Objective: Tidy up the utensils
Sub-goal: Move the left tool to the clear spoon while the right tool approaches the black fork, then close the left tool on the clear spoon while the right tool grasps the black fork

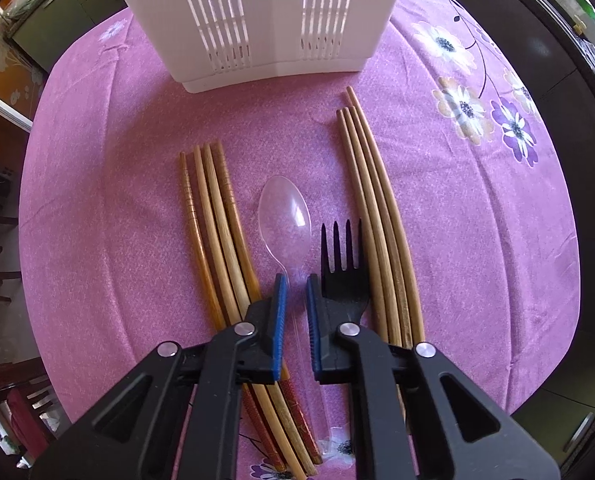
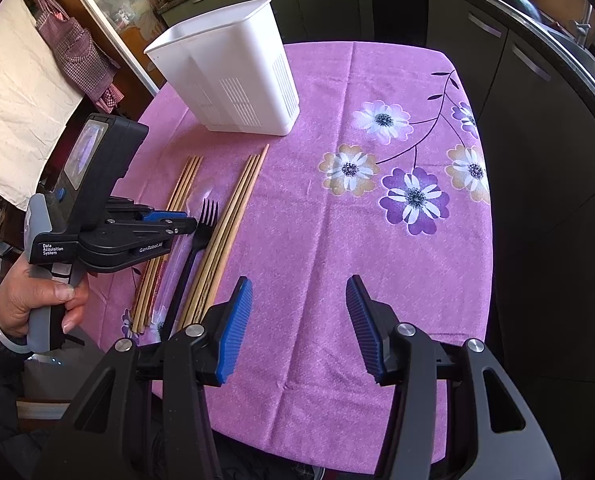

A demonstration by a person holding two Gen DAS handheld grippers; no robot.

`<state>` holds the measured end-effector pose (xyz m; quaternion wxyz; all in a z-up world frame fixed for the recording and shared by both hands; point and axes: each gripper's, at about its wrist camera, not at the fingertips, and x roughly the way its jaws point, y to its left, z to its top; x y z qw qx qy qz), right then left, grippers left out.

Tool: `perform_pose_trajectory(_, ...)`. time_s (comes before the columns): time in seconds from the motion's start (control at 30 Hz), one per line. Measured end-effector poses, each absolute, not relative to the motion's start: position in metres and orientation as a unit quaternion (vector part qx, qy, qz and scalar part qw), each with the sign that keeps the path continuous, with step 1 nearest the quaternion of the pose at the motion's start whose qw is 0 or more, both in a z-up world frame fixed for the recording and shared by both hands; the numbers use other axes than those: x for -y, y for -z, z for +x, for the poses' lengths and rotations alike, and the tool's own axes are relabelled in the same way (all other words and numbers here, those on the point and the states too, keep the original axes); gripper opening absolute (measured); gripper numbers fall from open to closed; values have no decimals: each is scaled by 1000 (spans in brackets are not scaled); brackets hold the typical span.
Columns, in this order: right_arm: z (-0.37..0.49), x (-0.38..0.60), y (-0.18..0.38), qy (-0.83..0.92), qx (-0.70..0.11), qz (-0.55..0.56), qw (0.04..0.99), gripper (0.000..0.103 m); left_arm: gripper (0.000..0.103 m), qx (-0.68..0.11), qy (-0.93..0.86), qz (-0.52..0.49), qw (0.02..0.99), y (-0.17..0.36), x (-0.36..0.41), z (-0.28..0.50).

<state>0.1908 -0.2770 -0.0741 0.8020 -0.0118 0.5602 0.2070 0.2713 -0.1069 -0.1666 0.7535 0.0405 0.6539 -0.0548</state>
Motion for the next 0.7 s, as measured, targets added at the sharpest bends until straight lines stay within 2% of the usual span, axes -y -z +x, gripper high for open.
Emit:
perform_pose_trajectory(0.33,182,231,85,-228,-586,-36,776,19,9,-597,73,7,799,111,93,251)
perform_pose_trajectory(0.7,195,145,131,-233,-643,-32,729,16,8,-517,75,-30,852,55,30,210)
